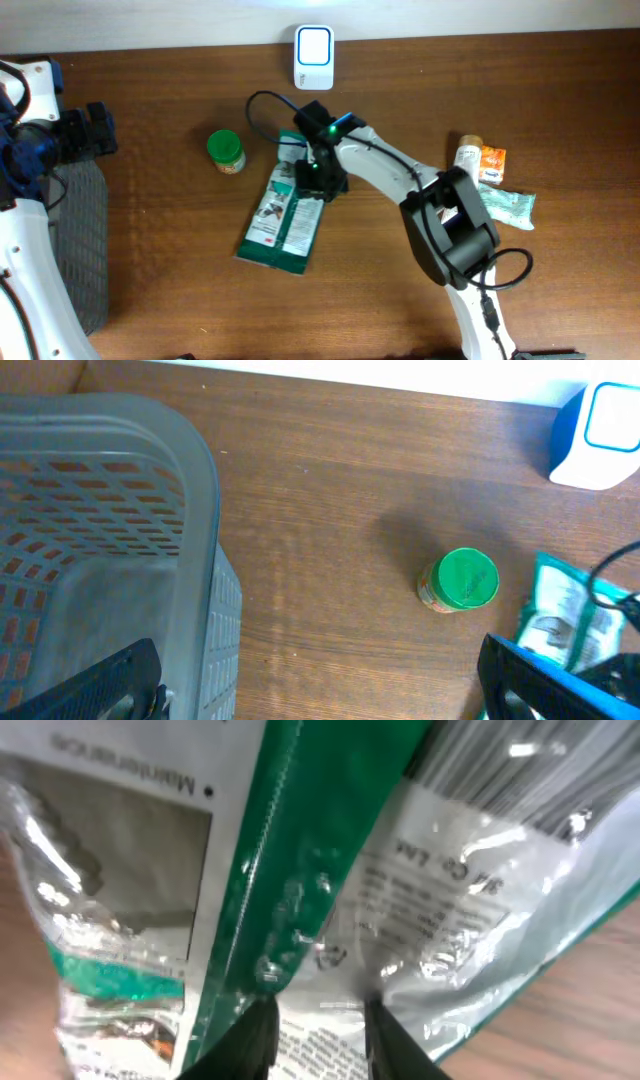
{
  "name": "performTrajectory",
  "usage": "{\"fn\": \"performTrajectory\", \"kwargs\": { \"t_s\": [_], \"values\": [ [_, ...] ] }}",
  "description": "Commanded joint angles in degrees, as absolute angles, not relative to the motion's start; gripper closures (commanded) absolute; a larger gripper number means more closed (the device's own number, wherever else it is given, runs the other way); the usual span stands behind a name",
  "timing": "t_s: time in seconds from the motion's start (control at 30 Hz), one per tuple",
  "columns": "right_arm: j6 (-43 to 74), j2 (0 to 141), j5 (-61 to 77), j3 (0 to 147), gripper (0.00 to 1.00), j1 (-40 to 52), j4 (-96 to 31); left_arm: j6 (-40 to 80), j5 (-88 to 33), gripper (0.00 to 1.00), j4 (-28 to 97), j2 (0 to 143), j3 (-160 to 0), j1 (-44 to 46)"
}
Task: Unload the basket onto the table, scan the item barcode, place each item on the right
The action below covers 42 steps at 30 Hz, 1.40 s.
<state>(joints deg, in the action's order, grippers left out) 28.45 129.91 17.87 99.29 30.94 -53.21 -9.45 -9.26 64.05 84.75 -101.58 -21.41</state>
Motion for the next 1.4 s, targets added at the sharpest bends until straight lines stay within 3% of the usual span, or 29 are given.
{"fn": "performTrajectory", "kwargs": {
  "t_s": [0.0, 0.13, 0.33, 0.43, 0.57, 0.67, 0.77, 0.83, 1.0, 1.23, 1.37],
  "values": [
    [13.91, 130.76, 12.80, 97.19, 0.66, 24.77, -59.61, -10.17, -9.87, 0.01, 63.96, 84.20, -102.08, -21.54],
    [0.71, 130.76, 2.90, 97.19, 0.63, 19.42, -66.96, -10.17, -9.87, 0.01, 63.96, 84.20, -102.08, -21.54],
    [-0.91, 117.01, 0.47, 101.08, 0.62, 16.47, -67.33, -10.17, -9.87, 0.01, 63.96, 84.20, -102.08, -21.54],
    [12.67, 105.10, 0.32, 101.08, 0.55, 13.98, -69.91, -10.13, -10.15, 0.01, 63.72, 84.20, -102.08, -21.54],
    [22.02, 105.14, 0.40, 99.42, 0.55, 8.54, -73.03, -9.52, -14.20, 0.01, 63.77, 84.20, -102.08, -21.54],
    [22.20, 106.26, 0.36, 93.93, 0.55, 8.08, -68.55, -9.54, -30.11, 0.00, 64.82, 85.43, -101.45, -20.97],
    [24.53, 106.26, 1.06, 85.65, 0.56, 7.07, -59.53, -10.50, -31.83, 0.29, 65.12, 90.74, -99.61, -12.40],
    [24.56, 106.26, 2.57, 79.68, 0.56, 7.22, -51.55, -11.90, -27.90, 0.35, 63.57, 94.76, -99.61, -5.23],
    [27.11, 106.76, 3.40, 69.91, 0.56, 9.02, -36.99, -11.90, -22.68, 0.33, 58.67, 100.16, -99.61, 3.75],
    [26.87, 113.91, 2.04, 69.30, 0.57, 9.13, -32.86, -13.41, -22.68, 0.30, 54.24, 106.02, -99.61, 8.99],
    [14.33, 113.91, 12.69, 69.30, 0.56, 13.67, -24.62, -13.41, -22.68, 0.30, 54.24, 107.68, -99.61, 9.04]
  ]
}}
